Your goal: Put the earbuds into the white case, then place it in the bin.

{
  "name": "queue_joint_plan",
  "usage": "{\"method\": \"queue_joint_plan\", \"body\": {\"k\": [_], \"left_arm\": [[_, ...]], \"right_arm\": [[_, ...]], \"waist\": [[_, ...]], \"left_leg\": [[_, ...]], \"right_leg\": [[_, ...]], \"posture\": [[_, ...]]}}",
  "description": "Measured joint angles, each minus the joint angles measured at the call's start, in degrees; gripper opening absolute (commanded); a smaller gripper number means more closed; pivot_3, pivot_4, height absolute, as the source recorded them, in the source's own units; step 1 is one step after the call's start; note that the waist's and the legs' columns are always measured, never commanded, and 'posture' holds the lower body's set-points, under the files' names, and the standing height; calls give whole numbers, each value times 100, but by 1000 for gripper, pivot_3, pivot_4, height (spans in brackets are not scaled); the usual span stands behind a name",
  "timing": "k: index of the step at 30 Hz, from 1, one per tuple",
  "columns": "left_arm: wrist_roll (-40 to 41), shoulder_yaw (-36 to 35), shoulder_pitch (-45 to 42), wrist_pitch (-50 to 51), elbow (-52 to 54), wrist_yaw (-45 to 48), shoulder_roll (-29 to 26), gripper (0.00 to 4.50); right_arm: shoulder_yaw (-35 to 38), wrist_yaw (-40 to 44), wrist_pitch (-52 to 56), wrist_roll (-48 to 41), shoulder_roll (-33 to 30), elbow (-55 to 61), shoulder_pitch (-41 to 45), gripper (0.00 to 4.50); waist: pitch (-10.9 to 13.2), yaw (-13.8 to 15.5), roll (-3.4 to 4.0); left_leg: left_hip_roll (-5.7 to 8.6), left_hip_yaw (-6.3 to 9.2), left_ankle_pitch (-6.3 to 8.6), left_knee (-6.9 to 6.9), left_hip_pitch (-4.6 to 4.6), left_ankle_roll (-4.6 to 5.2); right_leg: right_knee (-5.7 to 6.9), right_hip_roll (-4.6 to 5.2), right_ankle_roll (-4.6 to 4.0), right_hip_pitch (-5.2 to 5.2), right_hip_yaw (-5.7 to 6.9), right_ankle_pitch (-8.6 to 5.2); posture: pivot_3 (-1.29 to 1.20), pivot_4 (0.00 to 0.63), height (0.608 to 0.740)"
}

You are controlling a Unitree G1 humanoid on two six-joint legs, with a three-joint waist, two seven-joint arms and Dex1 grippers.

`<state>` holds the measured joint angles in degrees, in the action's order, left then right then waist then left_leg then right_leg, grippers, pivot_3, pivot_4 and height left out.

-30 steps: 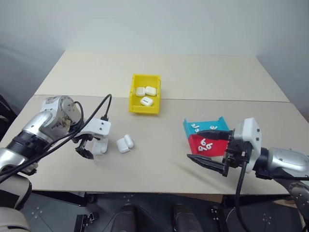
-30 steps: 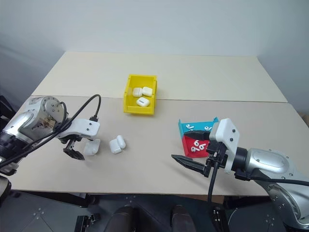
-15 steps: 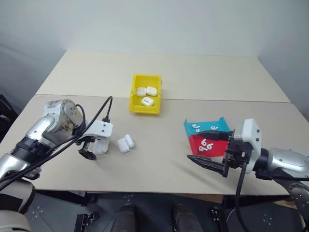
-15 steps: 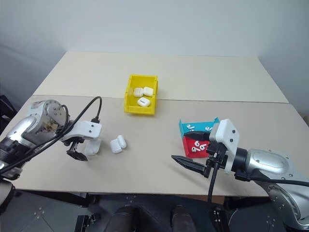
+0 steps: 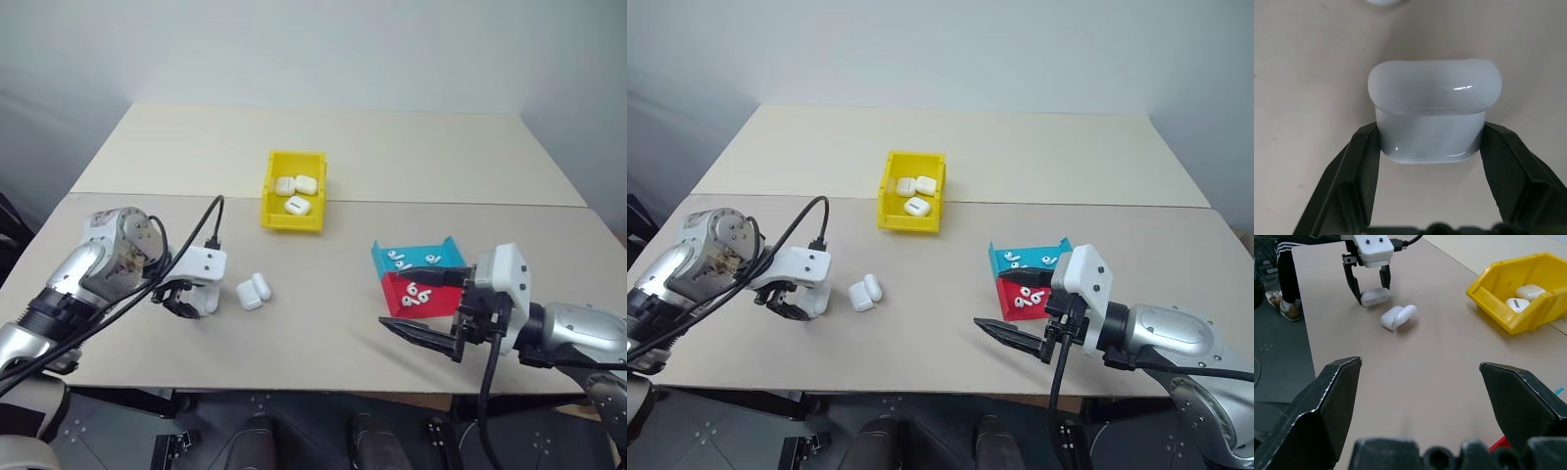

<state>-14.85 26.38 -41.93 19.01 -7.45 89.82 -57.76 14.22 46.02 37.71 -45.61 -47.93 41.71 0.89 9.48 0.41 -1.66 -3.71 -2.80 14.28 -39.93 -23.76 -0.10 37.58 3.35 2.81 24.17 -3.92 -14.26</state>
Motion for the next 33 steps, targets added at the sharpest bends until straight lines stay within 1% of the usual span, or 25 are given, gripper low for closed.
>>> {"method": "queue_joint_plan", "body": {"k": [2,4,5,8,10,13,16,18,20,22,24,28,31,33], "left_arm": [[102,-75,47,-3,-1,46,-103,2766],[393,-405,133,-19,-8,96,-230,2766],[607,-655,186,-49,-25,94,-293,2766],[1381,-1722,507,-243,-83,-105,-322,2766],[1848,-2262,726,-128,-57,-263,-267,2766],[2550,-3109,1001,238,208,-829,187,2766],[3473,-3775,972,1250,725,-1541,829,2766],[4066,-4030,894,1824,1068,-1915,1221,2766],[4571,-4060,881,2056,1444,-2056,1560,2766],[4898,-3938,883,2095,1737,-2096,1881,2766],[5220,-3780,879,2134,1863,-2119,2209,2766],[5520,-3308,857,1932,1935,-1953,2699,2766],[5551,-3002,841,1606,1931,-1775,2974,2766],[5589,-2889,784,1529,1912,-1698,3122,2766]], "right_arm": [[0,11,-14,7,0,0,-26,4500],[7,41,-41,7,-8,-2,-46,4500],[15,78,-53,7,-14,-5,-59,4500],[47,152,-72,5,-49,-48,-74,4500],[89,179,-74,-17,-63,-137,-43,4500],[196,237,-71,-110,-79,-301,108,4500],[277,278,-40,-291,-203,-489,359,4500],[291,302,16,-332,-288,-608,521,4500],[294,325,138,-428,-429,-782,756,4500],[283,341,255,-430,-655,-963,1032,4500],[114,321,419,-247,-964,-1130,1340,4500],[-610,350,816,326,-1698,-1489,2017,4500],[-1302,800,869,776,-2126,-1678,2596,4500],[-1788,1300,725,1145,-2273,-1851,3027,4500]], "waist": [[0,-12,0],[0,-18,-1],[1,-20,-1],[1,-31,-1],[1,-37,-1],[1,-22,-2],[1,9,-4],[0,11,-4],[0,1,-4],[0,-4,-3],[0,-17,-2],[0,-60,-2],[-1,-95,0],[-1,-118,0]], "left_leg": [[0,0,0,0,0,0],[-1,0,0,0,-2,0],[-1,1,0,0,-2,0],[-3,-1,0,0,-1,0],[-3,-1,0,-1,0,0],[-3,0,0,-5,1,-1],[-3,1,0,-12,-1,-1],[-2,1,0,-11,-1,-1],[-2,1,0,-11,0,-1],[-1,1,0,-8,1,-1],[-1,0,0,-8,3,-1],[0,-1,0,-7,3,-1],[0,-3,0,0,1,-1],[0,-2,0,2,1,0]], "right_leg": [[0,0,0,1,0,0],[0,0,0,1,0,0],[-1,0,0,1,0,0],[0,2,0,1,0,0],[1,2,0,0,1,0],[5,3,0,-3,4,0],[4,4,4,-6,4,3],[4,4,4,-6,3,3],[4,3,4,-6,2,3],[4,2,3,-5,1,4],[5,2,1,-5,-1,5],[0,2,1,-5,-3,5],[-5,2,0,1,-6,5],[-7,1,0,2,-6,4]], "posture": [[0,150,740],[0,150,740],[0,150,740],[0,150,740],[0,150,740],[0,150,740],[0,150,740],[0,150,740],[0,150,740],[0,150,740],[0,150,740],[0,150,740],[0,150,740],[0,150,740]]}}
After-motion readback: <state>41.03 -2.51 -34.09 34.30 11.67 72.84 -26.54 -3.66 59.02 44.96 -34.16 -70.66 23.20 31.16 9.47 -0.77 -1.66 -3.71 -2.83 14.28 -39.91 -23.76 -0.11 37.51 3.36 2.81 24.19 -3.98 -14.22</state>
